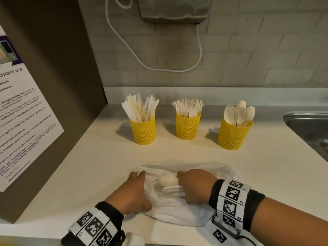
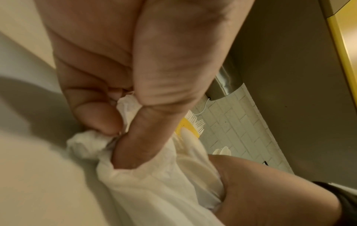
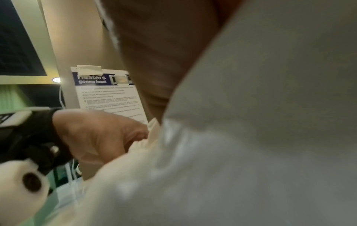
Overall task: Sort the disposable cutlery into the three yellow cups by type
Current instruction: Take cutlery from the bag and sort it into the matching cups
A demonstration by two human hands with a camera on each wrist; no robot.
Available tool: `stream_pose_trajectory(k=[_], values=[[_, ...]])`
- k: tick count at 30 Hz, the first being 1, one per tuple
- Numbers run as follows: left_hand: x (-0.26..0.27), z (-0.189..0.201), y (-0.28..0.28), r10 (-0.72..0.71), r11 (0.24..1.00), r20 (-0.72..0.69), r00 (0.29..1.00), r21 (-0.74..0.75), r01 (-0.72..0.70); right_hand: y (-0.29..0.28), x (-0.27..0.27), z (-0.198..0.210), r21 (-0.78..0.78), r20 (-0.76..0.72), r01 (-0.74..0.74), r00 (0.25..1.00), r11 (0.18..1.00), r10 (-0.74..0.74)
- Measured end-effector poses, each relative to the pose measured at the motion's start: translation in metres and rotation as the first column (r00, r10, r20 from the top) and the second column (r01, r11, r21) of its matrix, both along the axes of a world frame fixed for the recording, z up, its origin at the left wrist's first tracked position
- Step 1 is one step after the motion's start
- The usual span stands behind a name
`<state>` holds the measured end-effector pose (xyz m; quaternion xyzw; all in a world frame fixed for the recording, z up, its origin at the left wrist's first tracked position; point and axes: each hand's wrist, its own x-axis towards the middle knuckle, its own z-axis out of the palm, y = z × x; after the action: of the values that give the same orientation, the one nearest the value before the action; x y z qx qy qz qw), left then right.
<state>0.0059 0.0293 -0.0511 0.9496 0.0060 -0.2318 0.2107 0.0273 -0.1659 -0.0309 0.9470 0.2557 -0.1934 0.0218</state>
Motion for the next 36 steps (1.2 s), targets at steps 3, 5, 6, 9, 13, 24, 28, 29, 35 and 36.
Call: stream_pose_trajectory(k=[3,5,6,9,13,24,28,29,35,36], values=[[0.001,0.000,0.000,-0.004,1.000,-0.003,1.000,-0.004,0.004,-0.008,0.002,0.004,0.057,-0.041,0.049,0.998,0.997,-0.047],[0.002,0.000,0.000,-0.008,1.000,-0.004,1.000,-0.003,0.008,-0.011,-0.002,0.004,0.065,-0.079,0.044,0.996,0.997,-0.039],[0.002,0.000,0.000,-0.008,1.000,0.001,1.000,-0.001,0.008,-0.011,-0.005,0.003,0.067,-0.080,0.032,0.996,0.997,-0.027],[0.002,0.001,-0.001,-0.013,1.000,0.003,1.000,0.008,0.013,-0.011,-0.007,0.003,0.083,-0.027,0.020,0.999,0.996,-0.018],[0.002,0.001,-0.001,-0.003,1.000,-0.007,1.000,-0.012,0.003,-0.029,0.006,0.031,0.440,0.042,0.211,0.966,0.873,-0.255],[0.017,0.003,-0.012,0.083,0.996,0.001,0.997,-0.018,-0.083,-0.030,0.005,0.019,0.954,-0.298,0.253,0.860,-0.161,-0.413],[0.020,0.000,-0.010,0.113,0.990,-0.003,0.994,-0.084,-0.112,-0.025,0.001,-0.013,0.881,-0.450,0.472,0.805,-0.042,-0.388],[0.020,-0.002,-0.007,0.120,0.987,-0.004,0.993,-0.104,-0.120,-0.027,-0.001,-0.016,0.862,-0.468,0.507,0.801,0.007,-0.375],[0.020,0.004,-0.002,0.086,0.986,-0.005,0.996,-0.143,-0.085,-0.042,0.005,-0.002,0.826,-0.515,0.563,0.776,0.030,-0.365],[0.021,0.010,0.000,0.091,0.984,0.005,0.996,-0.157,-0.089,-0.043,0.011,0.005,0.837,-0.523,0.546,0.782,-0.030,-0.340]])
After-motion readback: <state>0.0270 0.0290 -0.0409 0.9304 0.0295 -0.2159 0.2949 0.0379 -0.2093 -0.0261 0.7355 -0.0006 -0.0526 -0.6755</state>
